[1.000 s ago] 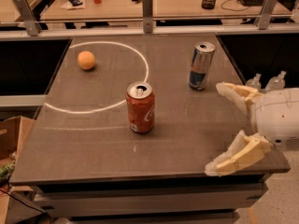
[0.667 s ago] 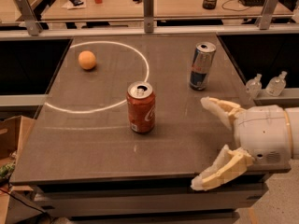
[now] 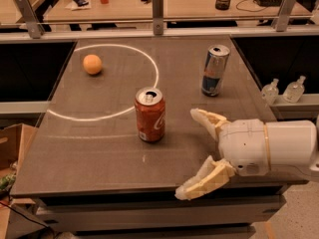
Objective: Knock coke can over
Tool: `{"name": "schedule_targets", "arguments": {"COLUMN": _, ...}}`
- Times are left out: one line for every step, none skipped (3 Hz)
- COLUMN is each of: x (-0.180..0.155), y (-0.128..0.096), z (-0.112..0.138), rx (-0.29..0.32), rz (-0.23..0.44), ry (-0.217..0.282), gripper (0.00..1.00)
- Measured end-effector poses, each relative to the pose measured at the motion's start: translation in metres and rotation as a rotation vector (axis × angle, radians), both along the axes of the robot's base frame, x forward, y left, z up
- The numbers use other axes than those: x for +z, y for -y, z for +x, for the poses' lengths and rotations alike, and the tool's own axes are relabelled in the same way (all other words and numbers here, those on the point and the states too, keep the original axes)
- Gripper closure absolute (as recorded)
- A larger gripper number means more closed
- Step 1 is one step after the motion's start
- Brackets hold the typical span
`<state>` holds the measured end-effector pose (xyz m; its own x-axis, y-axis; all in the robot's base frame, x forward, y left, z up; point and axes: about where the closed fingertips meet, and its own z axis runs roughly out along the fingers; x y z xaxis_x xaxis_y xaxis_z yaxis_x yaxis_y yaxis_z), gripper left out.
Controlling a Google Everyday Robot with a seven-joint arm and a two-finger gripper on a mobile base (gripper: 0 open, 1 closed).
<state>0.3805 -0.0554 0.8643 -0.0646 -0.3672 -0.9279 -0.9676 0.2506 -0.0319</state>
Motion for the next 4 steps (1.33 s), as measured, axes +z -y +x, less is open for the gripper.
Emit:
{"name": "schedule_targets", "arguments": {"x": -0.005, "y": -0.017, "z": 0.019, "rx": -0.040, "rz": 0.034, "ry": -0.007, "gripper": 0.00}}
{"name": "schedule_targets", "arguments": {"x": -0.007, "y": -0.035, "z": 0.041, "rx": -0.085, "rz": 0.075, "ry": -0.038, "gripper": 0.00}}
{"name": "schedule_targets", "arguments": {"x": -0.005, "y": -0.052, "z": 0.061, "rx": -0.115, "rz": 0.117, "ry": -0.050, "gripper": 0.00}}
{"name": "schedule_targets", "arguments": {"x": -0.001, "y": -0.066, "z": 0.081, "rx": -0.128, "rz": 0.152, "ry": -0.021, "gripper": 0.00}}
